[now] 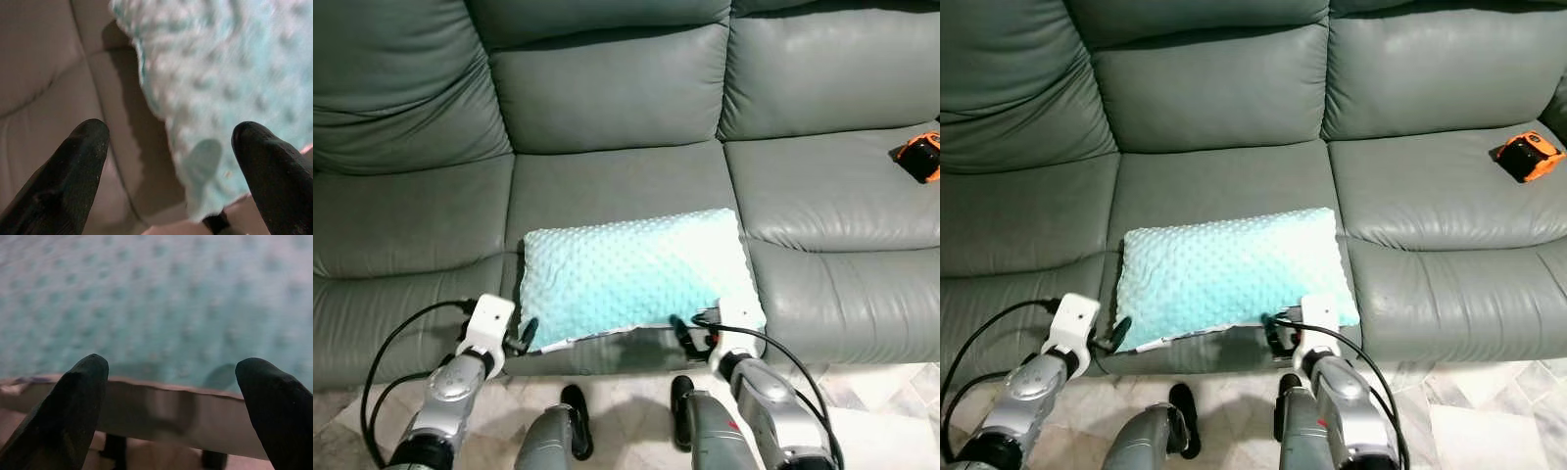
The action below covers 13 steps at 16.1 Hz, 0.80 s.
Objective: Move the pillow to the sofa
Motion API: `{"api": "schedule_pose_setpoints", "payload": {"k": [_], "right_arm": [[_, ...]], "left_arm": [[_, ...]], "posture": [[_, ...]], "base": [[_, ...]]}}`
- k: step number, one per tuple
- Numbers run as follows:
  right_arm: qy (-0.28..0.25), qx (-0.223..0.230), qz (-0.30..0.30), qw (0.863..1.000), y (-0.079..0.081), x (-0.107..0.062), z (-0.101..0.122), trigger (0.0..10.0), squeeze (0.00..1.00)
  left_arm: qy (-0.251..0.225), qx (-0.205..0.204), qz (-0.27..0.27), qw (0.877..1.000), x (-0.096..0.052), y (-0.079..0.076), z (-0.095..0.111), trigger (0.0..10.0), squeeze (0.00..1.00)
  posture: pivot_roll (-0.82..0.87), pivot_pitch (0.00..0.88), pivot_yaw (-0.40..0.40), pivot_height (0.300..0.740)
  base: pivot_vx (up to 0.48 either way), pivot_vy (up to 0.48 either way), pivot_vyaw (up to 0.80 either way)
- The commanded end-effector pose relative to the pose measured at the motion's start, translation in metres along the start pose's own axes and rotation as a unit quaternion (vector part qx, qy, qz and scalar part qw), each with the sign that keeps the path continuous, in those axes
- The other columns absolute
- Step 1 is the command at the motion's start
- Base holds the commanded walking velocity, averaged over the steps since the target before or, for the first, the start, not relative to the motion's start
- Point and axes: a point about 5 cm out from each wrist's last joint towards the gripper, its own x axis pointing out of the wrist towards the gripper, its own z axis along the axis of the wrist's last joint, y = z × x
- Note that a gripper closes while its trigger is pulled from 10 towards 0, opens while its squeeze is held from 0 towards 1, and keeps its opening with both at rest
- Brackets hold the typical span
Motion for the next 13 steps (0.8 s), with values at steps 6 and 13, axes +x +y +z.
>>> {"api": "schedule_pose_setpoints", "payload": {"k": [6,13], "right_arm": [[0.047,0.004,0.012,0.999,0.000,0.001,-0.021,10.0,0.79],[-0.032,0.055,-0.027,0.998,-0.008,0.013,-0.004,10.0,0.02]], "left_arm": [[0.048,-0.003,-0.026,0.999,-0.011,-0.007,-0.016,10.0,0.00],[0.043,0.002,-0.028,0.999,-0.010,-0.006,-0.006,10.0,0.00]], "posture": [[-0.09,0.387,0.074,0.740],[-0.07,0.397,0.088,0.740]], "base": [[0.000,0.000,0.00],[0.000,0.000,0.00]]}}
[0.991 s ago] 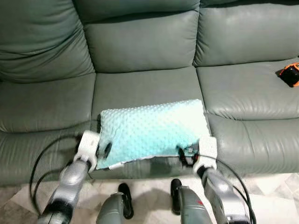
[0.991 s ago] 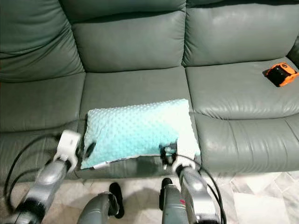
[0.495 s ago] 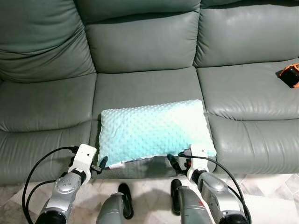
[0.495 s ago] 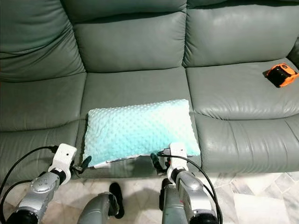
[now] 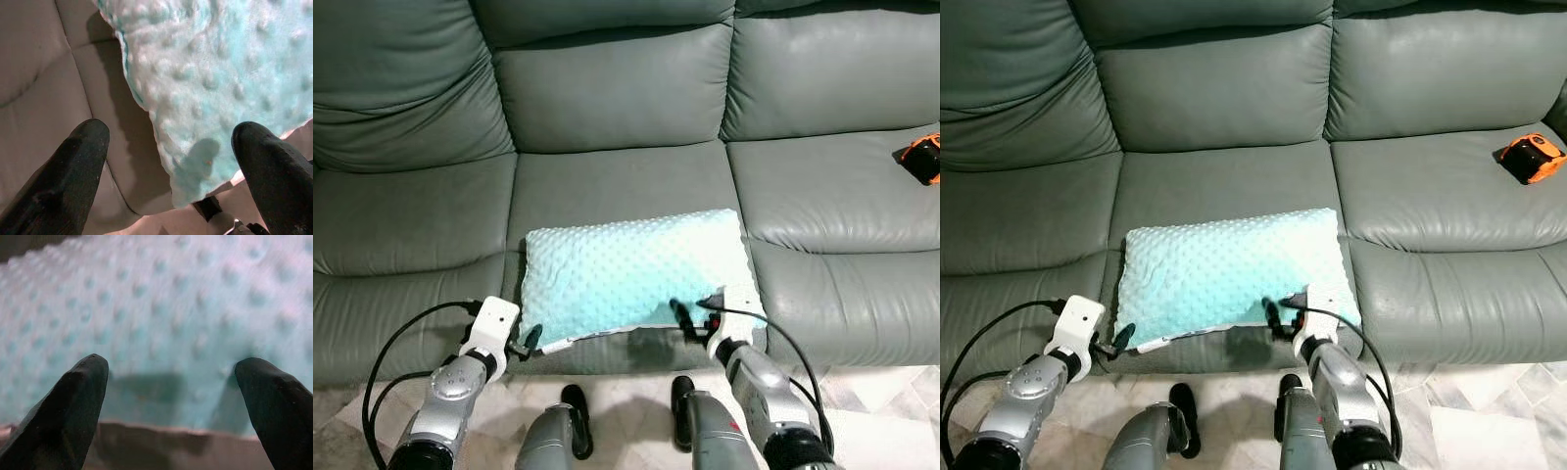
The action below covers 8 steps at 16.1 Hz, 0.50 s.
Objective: Move the pillow to the sofa
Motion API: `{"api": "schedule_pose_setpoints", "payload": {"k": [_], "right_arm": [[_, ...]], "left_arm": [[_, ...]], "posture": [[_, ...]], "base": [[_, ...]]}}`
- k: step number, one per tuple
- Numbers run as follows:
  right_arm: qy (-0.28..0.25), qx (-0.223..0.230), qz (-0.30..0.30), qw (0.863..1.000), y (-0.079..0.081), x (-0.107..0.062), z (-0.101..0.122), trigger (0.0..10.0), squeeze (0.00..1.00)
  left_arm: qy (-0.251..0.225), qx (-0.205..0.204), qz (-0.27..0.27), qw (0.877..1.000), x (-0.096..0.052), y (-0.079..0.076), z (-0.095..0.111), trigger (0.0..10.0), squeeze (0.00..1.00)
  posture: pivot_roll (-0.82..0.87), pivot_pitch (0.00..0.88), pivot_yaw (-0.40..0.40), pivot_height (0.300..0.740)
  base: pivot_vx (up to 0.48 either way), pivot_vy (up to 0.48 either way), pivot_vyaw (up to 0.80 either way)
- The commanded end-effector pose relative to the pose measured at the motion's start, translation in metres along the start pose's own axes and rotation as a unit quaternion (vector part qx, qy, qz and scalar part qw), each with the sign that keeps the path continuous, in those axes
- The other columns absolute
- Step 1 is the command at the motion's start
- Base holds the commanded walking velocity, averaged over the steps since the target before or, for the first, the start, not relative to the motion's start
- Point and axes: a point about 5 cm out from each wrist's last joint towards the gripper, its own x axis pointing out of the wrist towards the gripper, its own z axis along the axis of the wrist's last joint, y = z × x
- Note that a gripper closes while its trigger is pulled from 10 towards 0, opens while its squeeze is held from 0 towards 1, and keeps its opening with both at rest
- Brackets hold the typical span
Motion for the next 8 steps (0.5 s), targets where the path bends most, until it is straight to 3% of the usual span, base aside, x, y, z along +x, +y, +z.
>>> {"api": "schedule_pose_setpoints", "payload": {"k": [1,8], "right_arm": [[0.014,0.016,-0.012,1.000,0.000,-0.004,-0.014,10.0,0.02],[0.000,0.012,-0.064,0.998,-0.019,0.002,-0.006,10.0,0.02]], "left_arm": [[0.029,-0.005,-0.001,1.000,-0.006,0.000,-0.014,10.0,0.00],[0.026,0.004,0.008,1.000,-0.003,-0.003,-0.008,10.0,0.00]], "posture": [[-0.07,0.396,0.090,0.740],[-0.06,0.403,0.091,0.740]], "base": [[0.000,0.000,0.00],[0.000,0.000,0.00]]}}
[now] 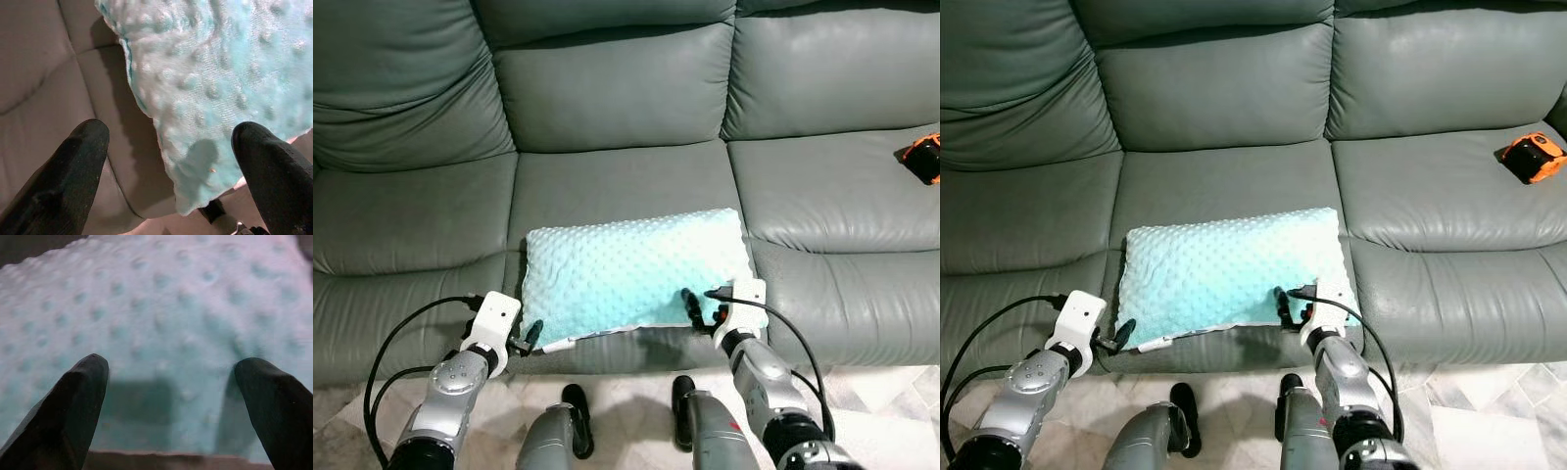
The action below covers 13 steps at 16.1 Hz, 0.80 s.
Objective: Move the pillow to the sofa
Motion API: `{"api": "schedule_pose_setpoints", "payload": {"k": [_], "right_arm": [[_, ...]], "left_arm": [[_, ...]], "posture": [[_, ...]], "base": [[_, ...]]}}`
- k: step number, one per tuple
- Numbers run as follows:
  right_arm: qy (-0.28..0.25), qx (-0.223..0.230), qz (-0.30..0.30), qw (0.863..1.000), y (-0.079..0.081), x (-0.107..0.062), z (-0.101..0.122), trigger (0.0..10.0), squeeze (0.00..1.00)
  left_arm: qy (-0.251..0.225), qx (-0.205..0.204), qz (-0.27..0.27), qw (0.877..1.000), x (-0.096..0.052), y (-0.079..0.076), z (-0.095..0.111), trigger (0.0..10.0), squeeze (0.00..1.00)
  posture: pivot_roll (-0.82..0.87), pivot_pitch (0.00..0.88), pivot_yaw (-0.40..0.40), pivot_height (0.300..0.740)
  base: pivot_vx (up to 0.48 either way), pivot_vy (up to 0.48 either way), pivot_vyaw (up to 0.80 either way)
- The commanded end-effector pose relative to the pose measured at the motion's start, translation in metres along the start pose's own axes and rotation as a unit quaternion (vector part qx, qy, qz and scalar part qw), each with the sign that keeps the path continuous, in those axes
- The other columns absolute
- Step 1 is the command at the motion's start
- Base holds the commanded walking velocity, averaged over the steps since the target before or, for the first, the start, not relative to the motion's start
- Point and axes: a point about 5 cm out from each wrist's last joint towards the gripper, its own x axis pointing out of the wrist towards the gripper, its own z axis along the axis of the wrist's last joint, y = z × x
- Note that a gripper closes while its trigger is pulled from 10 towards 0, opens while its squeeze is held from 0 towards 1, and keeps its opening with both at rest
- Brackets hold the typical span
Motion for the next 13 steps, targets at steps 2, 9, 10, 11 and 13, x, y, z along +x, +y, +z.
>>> {"api": "schedule_pose_setpoints", "payload": {"k": [2,9,10,11,13], "right_arm": [[0.011,0.015,-0.019,1.000,-0.004,0.000,-0.005,10.0,0.02],[-0.011,-0.012,-0.017,1.000,-0.007,0.005,0.009,10.0,0.00],[-0.008,-0.010,-0.016,1.000,-0.006,0.004,0.006,10.0,0.00],[-0.004,-0.009,-0.013,1.000,-0.005,0.002,0.002,10.0,0.00],[0.005,-0.005,-0.001,1.000,-0.002,0.000,-0.005,10.0,0.00]], "left_arm": [[0.019,-0.006,0.002,1.000,0.000,-0.008,-0.008,10.0,0.00],[0.051,-0.021,-0.097,0.994,-0.011,-0.037,-0.002,10.0,0.00],[0.069,-0.016,-0.112,0.991,-0.016,-0.039,-0.009,10.0,0.00],[0.092,-0.009,-0.128,0.987,-0.021,-0.041,-0.016,10.0,0.00],[0.133,0.002,-0.155,0.979,-0.026,-0.047,-0.031,10.0,0.00]], "posture": [[-0.05,0.404,0.091,0.740],[-0.06,0.402,0.091,0.740],[-0.05,0.399,0.093,0.740],[-0.05,0.398,0.095,0.740],[-0.06,0.393,0.096,0.740]], "base": [[0.000,0.000,0.00],[0.000,0.000,0.00],[0.000,0.000,0.00],[0.000,0.000,0.00],[0.000,0.000,0.00]]}}
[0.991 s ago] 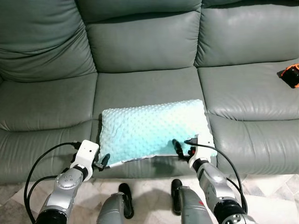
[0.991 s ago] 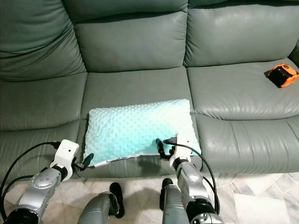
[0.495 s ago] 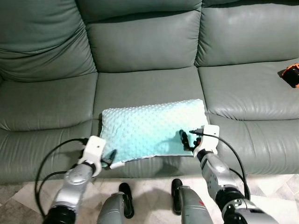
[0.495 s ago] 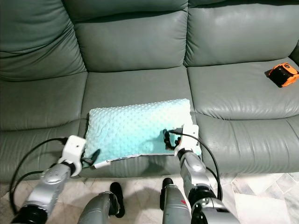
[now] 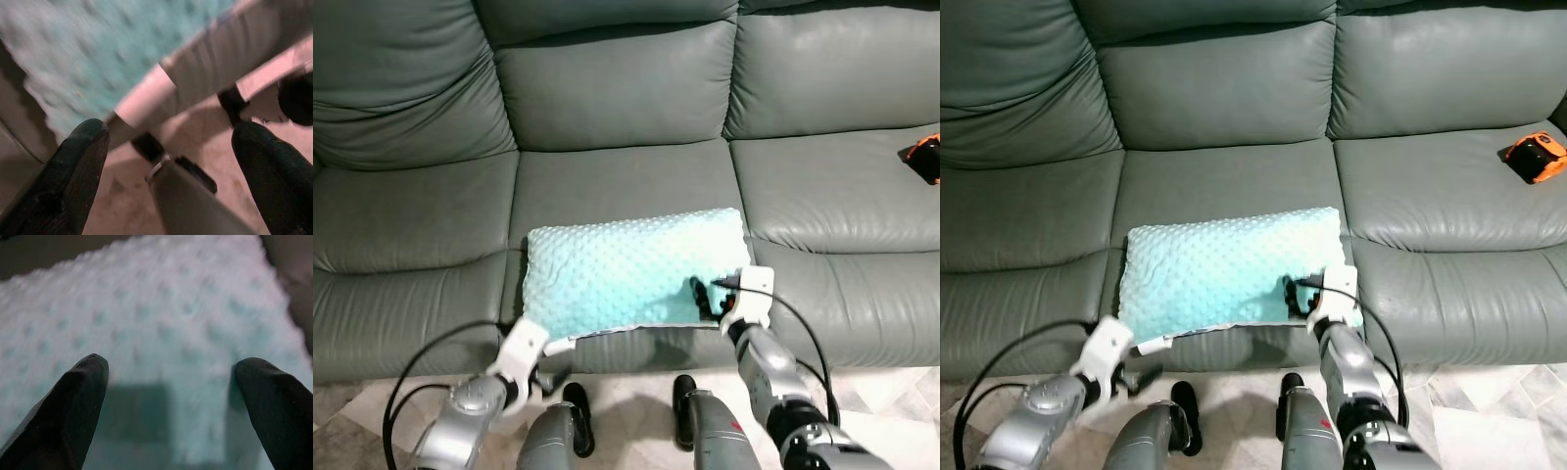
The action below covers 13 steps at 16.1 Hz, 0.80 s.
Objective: Move the pillow to the sofa
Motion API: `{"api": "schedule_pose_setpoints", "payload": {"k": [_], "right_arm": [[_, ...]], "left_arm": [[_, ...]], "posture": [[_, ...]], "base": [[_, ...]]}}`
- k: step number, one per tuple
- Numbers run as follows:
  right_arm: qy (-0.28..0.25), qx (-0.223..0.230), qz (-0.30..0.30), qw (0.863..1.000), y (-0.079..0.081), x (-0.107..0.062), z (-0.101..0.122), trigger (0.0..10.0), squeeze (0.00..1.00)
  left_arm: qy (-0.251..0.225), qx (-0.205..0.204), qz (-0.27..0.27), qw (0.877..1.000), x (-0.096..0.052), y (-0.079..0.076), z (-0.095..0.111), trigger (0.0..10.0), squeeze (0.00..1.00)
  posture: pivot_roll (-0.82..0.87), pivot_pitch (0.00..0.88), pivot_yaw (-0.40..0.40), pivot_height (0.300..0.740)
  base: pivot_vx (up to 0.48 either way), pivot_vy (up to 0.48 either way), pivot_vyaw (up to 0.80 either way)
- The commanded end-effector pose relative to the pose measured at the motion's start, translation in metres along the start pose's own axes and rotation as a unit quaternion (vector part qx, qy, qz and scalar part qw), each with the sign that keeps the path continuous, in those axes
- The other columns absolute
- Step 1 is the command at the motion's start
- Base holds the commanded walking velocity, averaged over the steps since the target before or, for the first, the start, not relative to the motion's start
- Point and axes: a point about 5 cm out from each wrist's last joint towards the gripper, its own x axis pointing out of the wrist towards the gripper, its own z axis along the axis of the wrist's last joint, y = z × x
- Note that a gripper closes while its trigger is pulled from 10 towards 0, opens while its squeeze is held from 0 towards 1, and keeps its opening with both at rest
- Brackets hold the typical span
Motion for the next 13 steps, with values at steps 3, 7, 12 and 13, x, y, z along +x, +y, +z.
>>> {"api": "schedule_pose_setpoints", "payload": {"k": [3,7,12,13], "right_arm": [[0.030,0.006,0.020,0.999,0.007,-0.007,-0.018,10.0,0.00],[0.045,0.024,0.025,0.998,0.009,-0.008,-0.023,10.0,0.00],[0.036,0.027,0.027,0.999,0.017,-0.004,-0.017,10.0,0.00],[0.034,0.027,0.026,0.999,0.017,-0.004,-0.016,10.0,0.00]], "left_arm": [[0.056,0.014,-0.002,0.998,0.013,-0.004,-0.023,10.0,0.00],[0.029,-0.033,0.064,0.997,0.039,-0.005,-0.007,10.0,0.00],[0.008,-0.081,0.118,0.990,0.051,0.000,0.013,10.0,0.00],[0.004,-0.086,0.127,0.988,0.051,0.002,0.016,10.0,0.00]], "posture": [[-0.07,0.393,0.093,0.740],[-0.11,0.404,0.083,0.740],[-0.13,0.419,0.081,0.740],[-0.13,0.422,0.080,0.740]], "base": [[0.000,0.000,0.00],[0.000,0.000,0.00],[0.000,0.000,0.00],[0.000,0.000,0.00]]}}
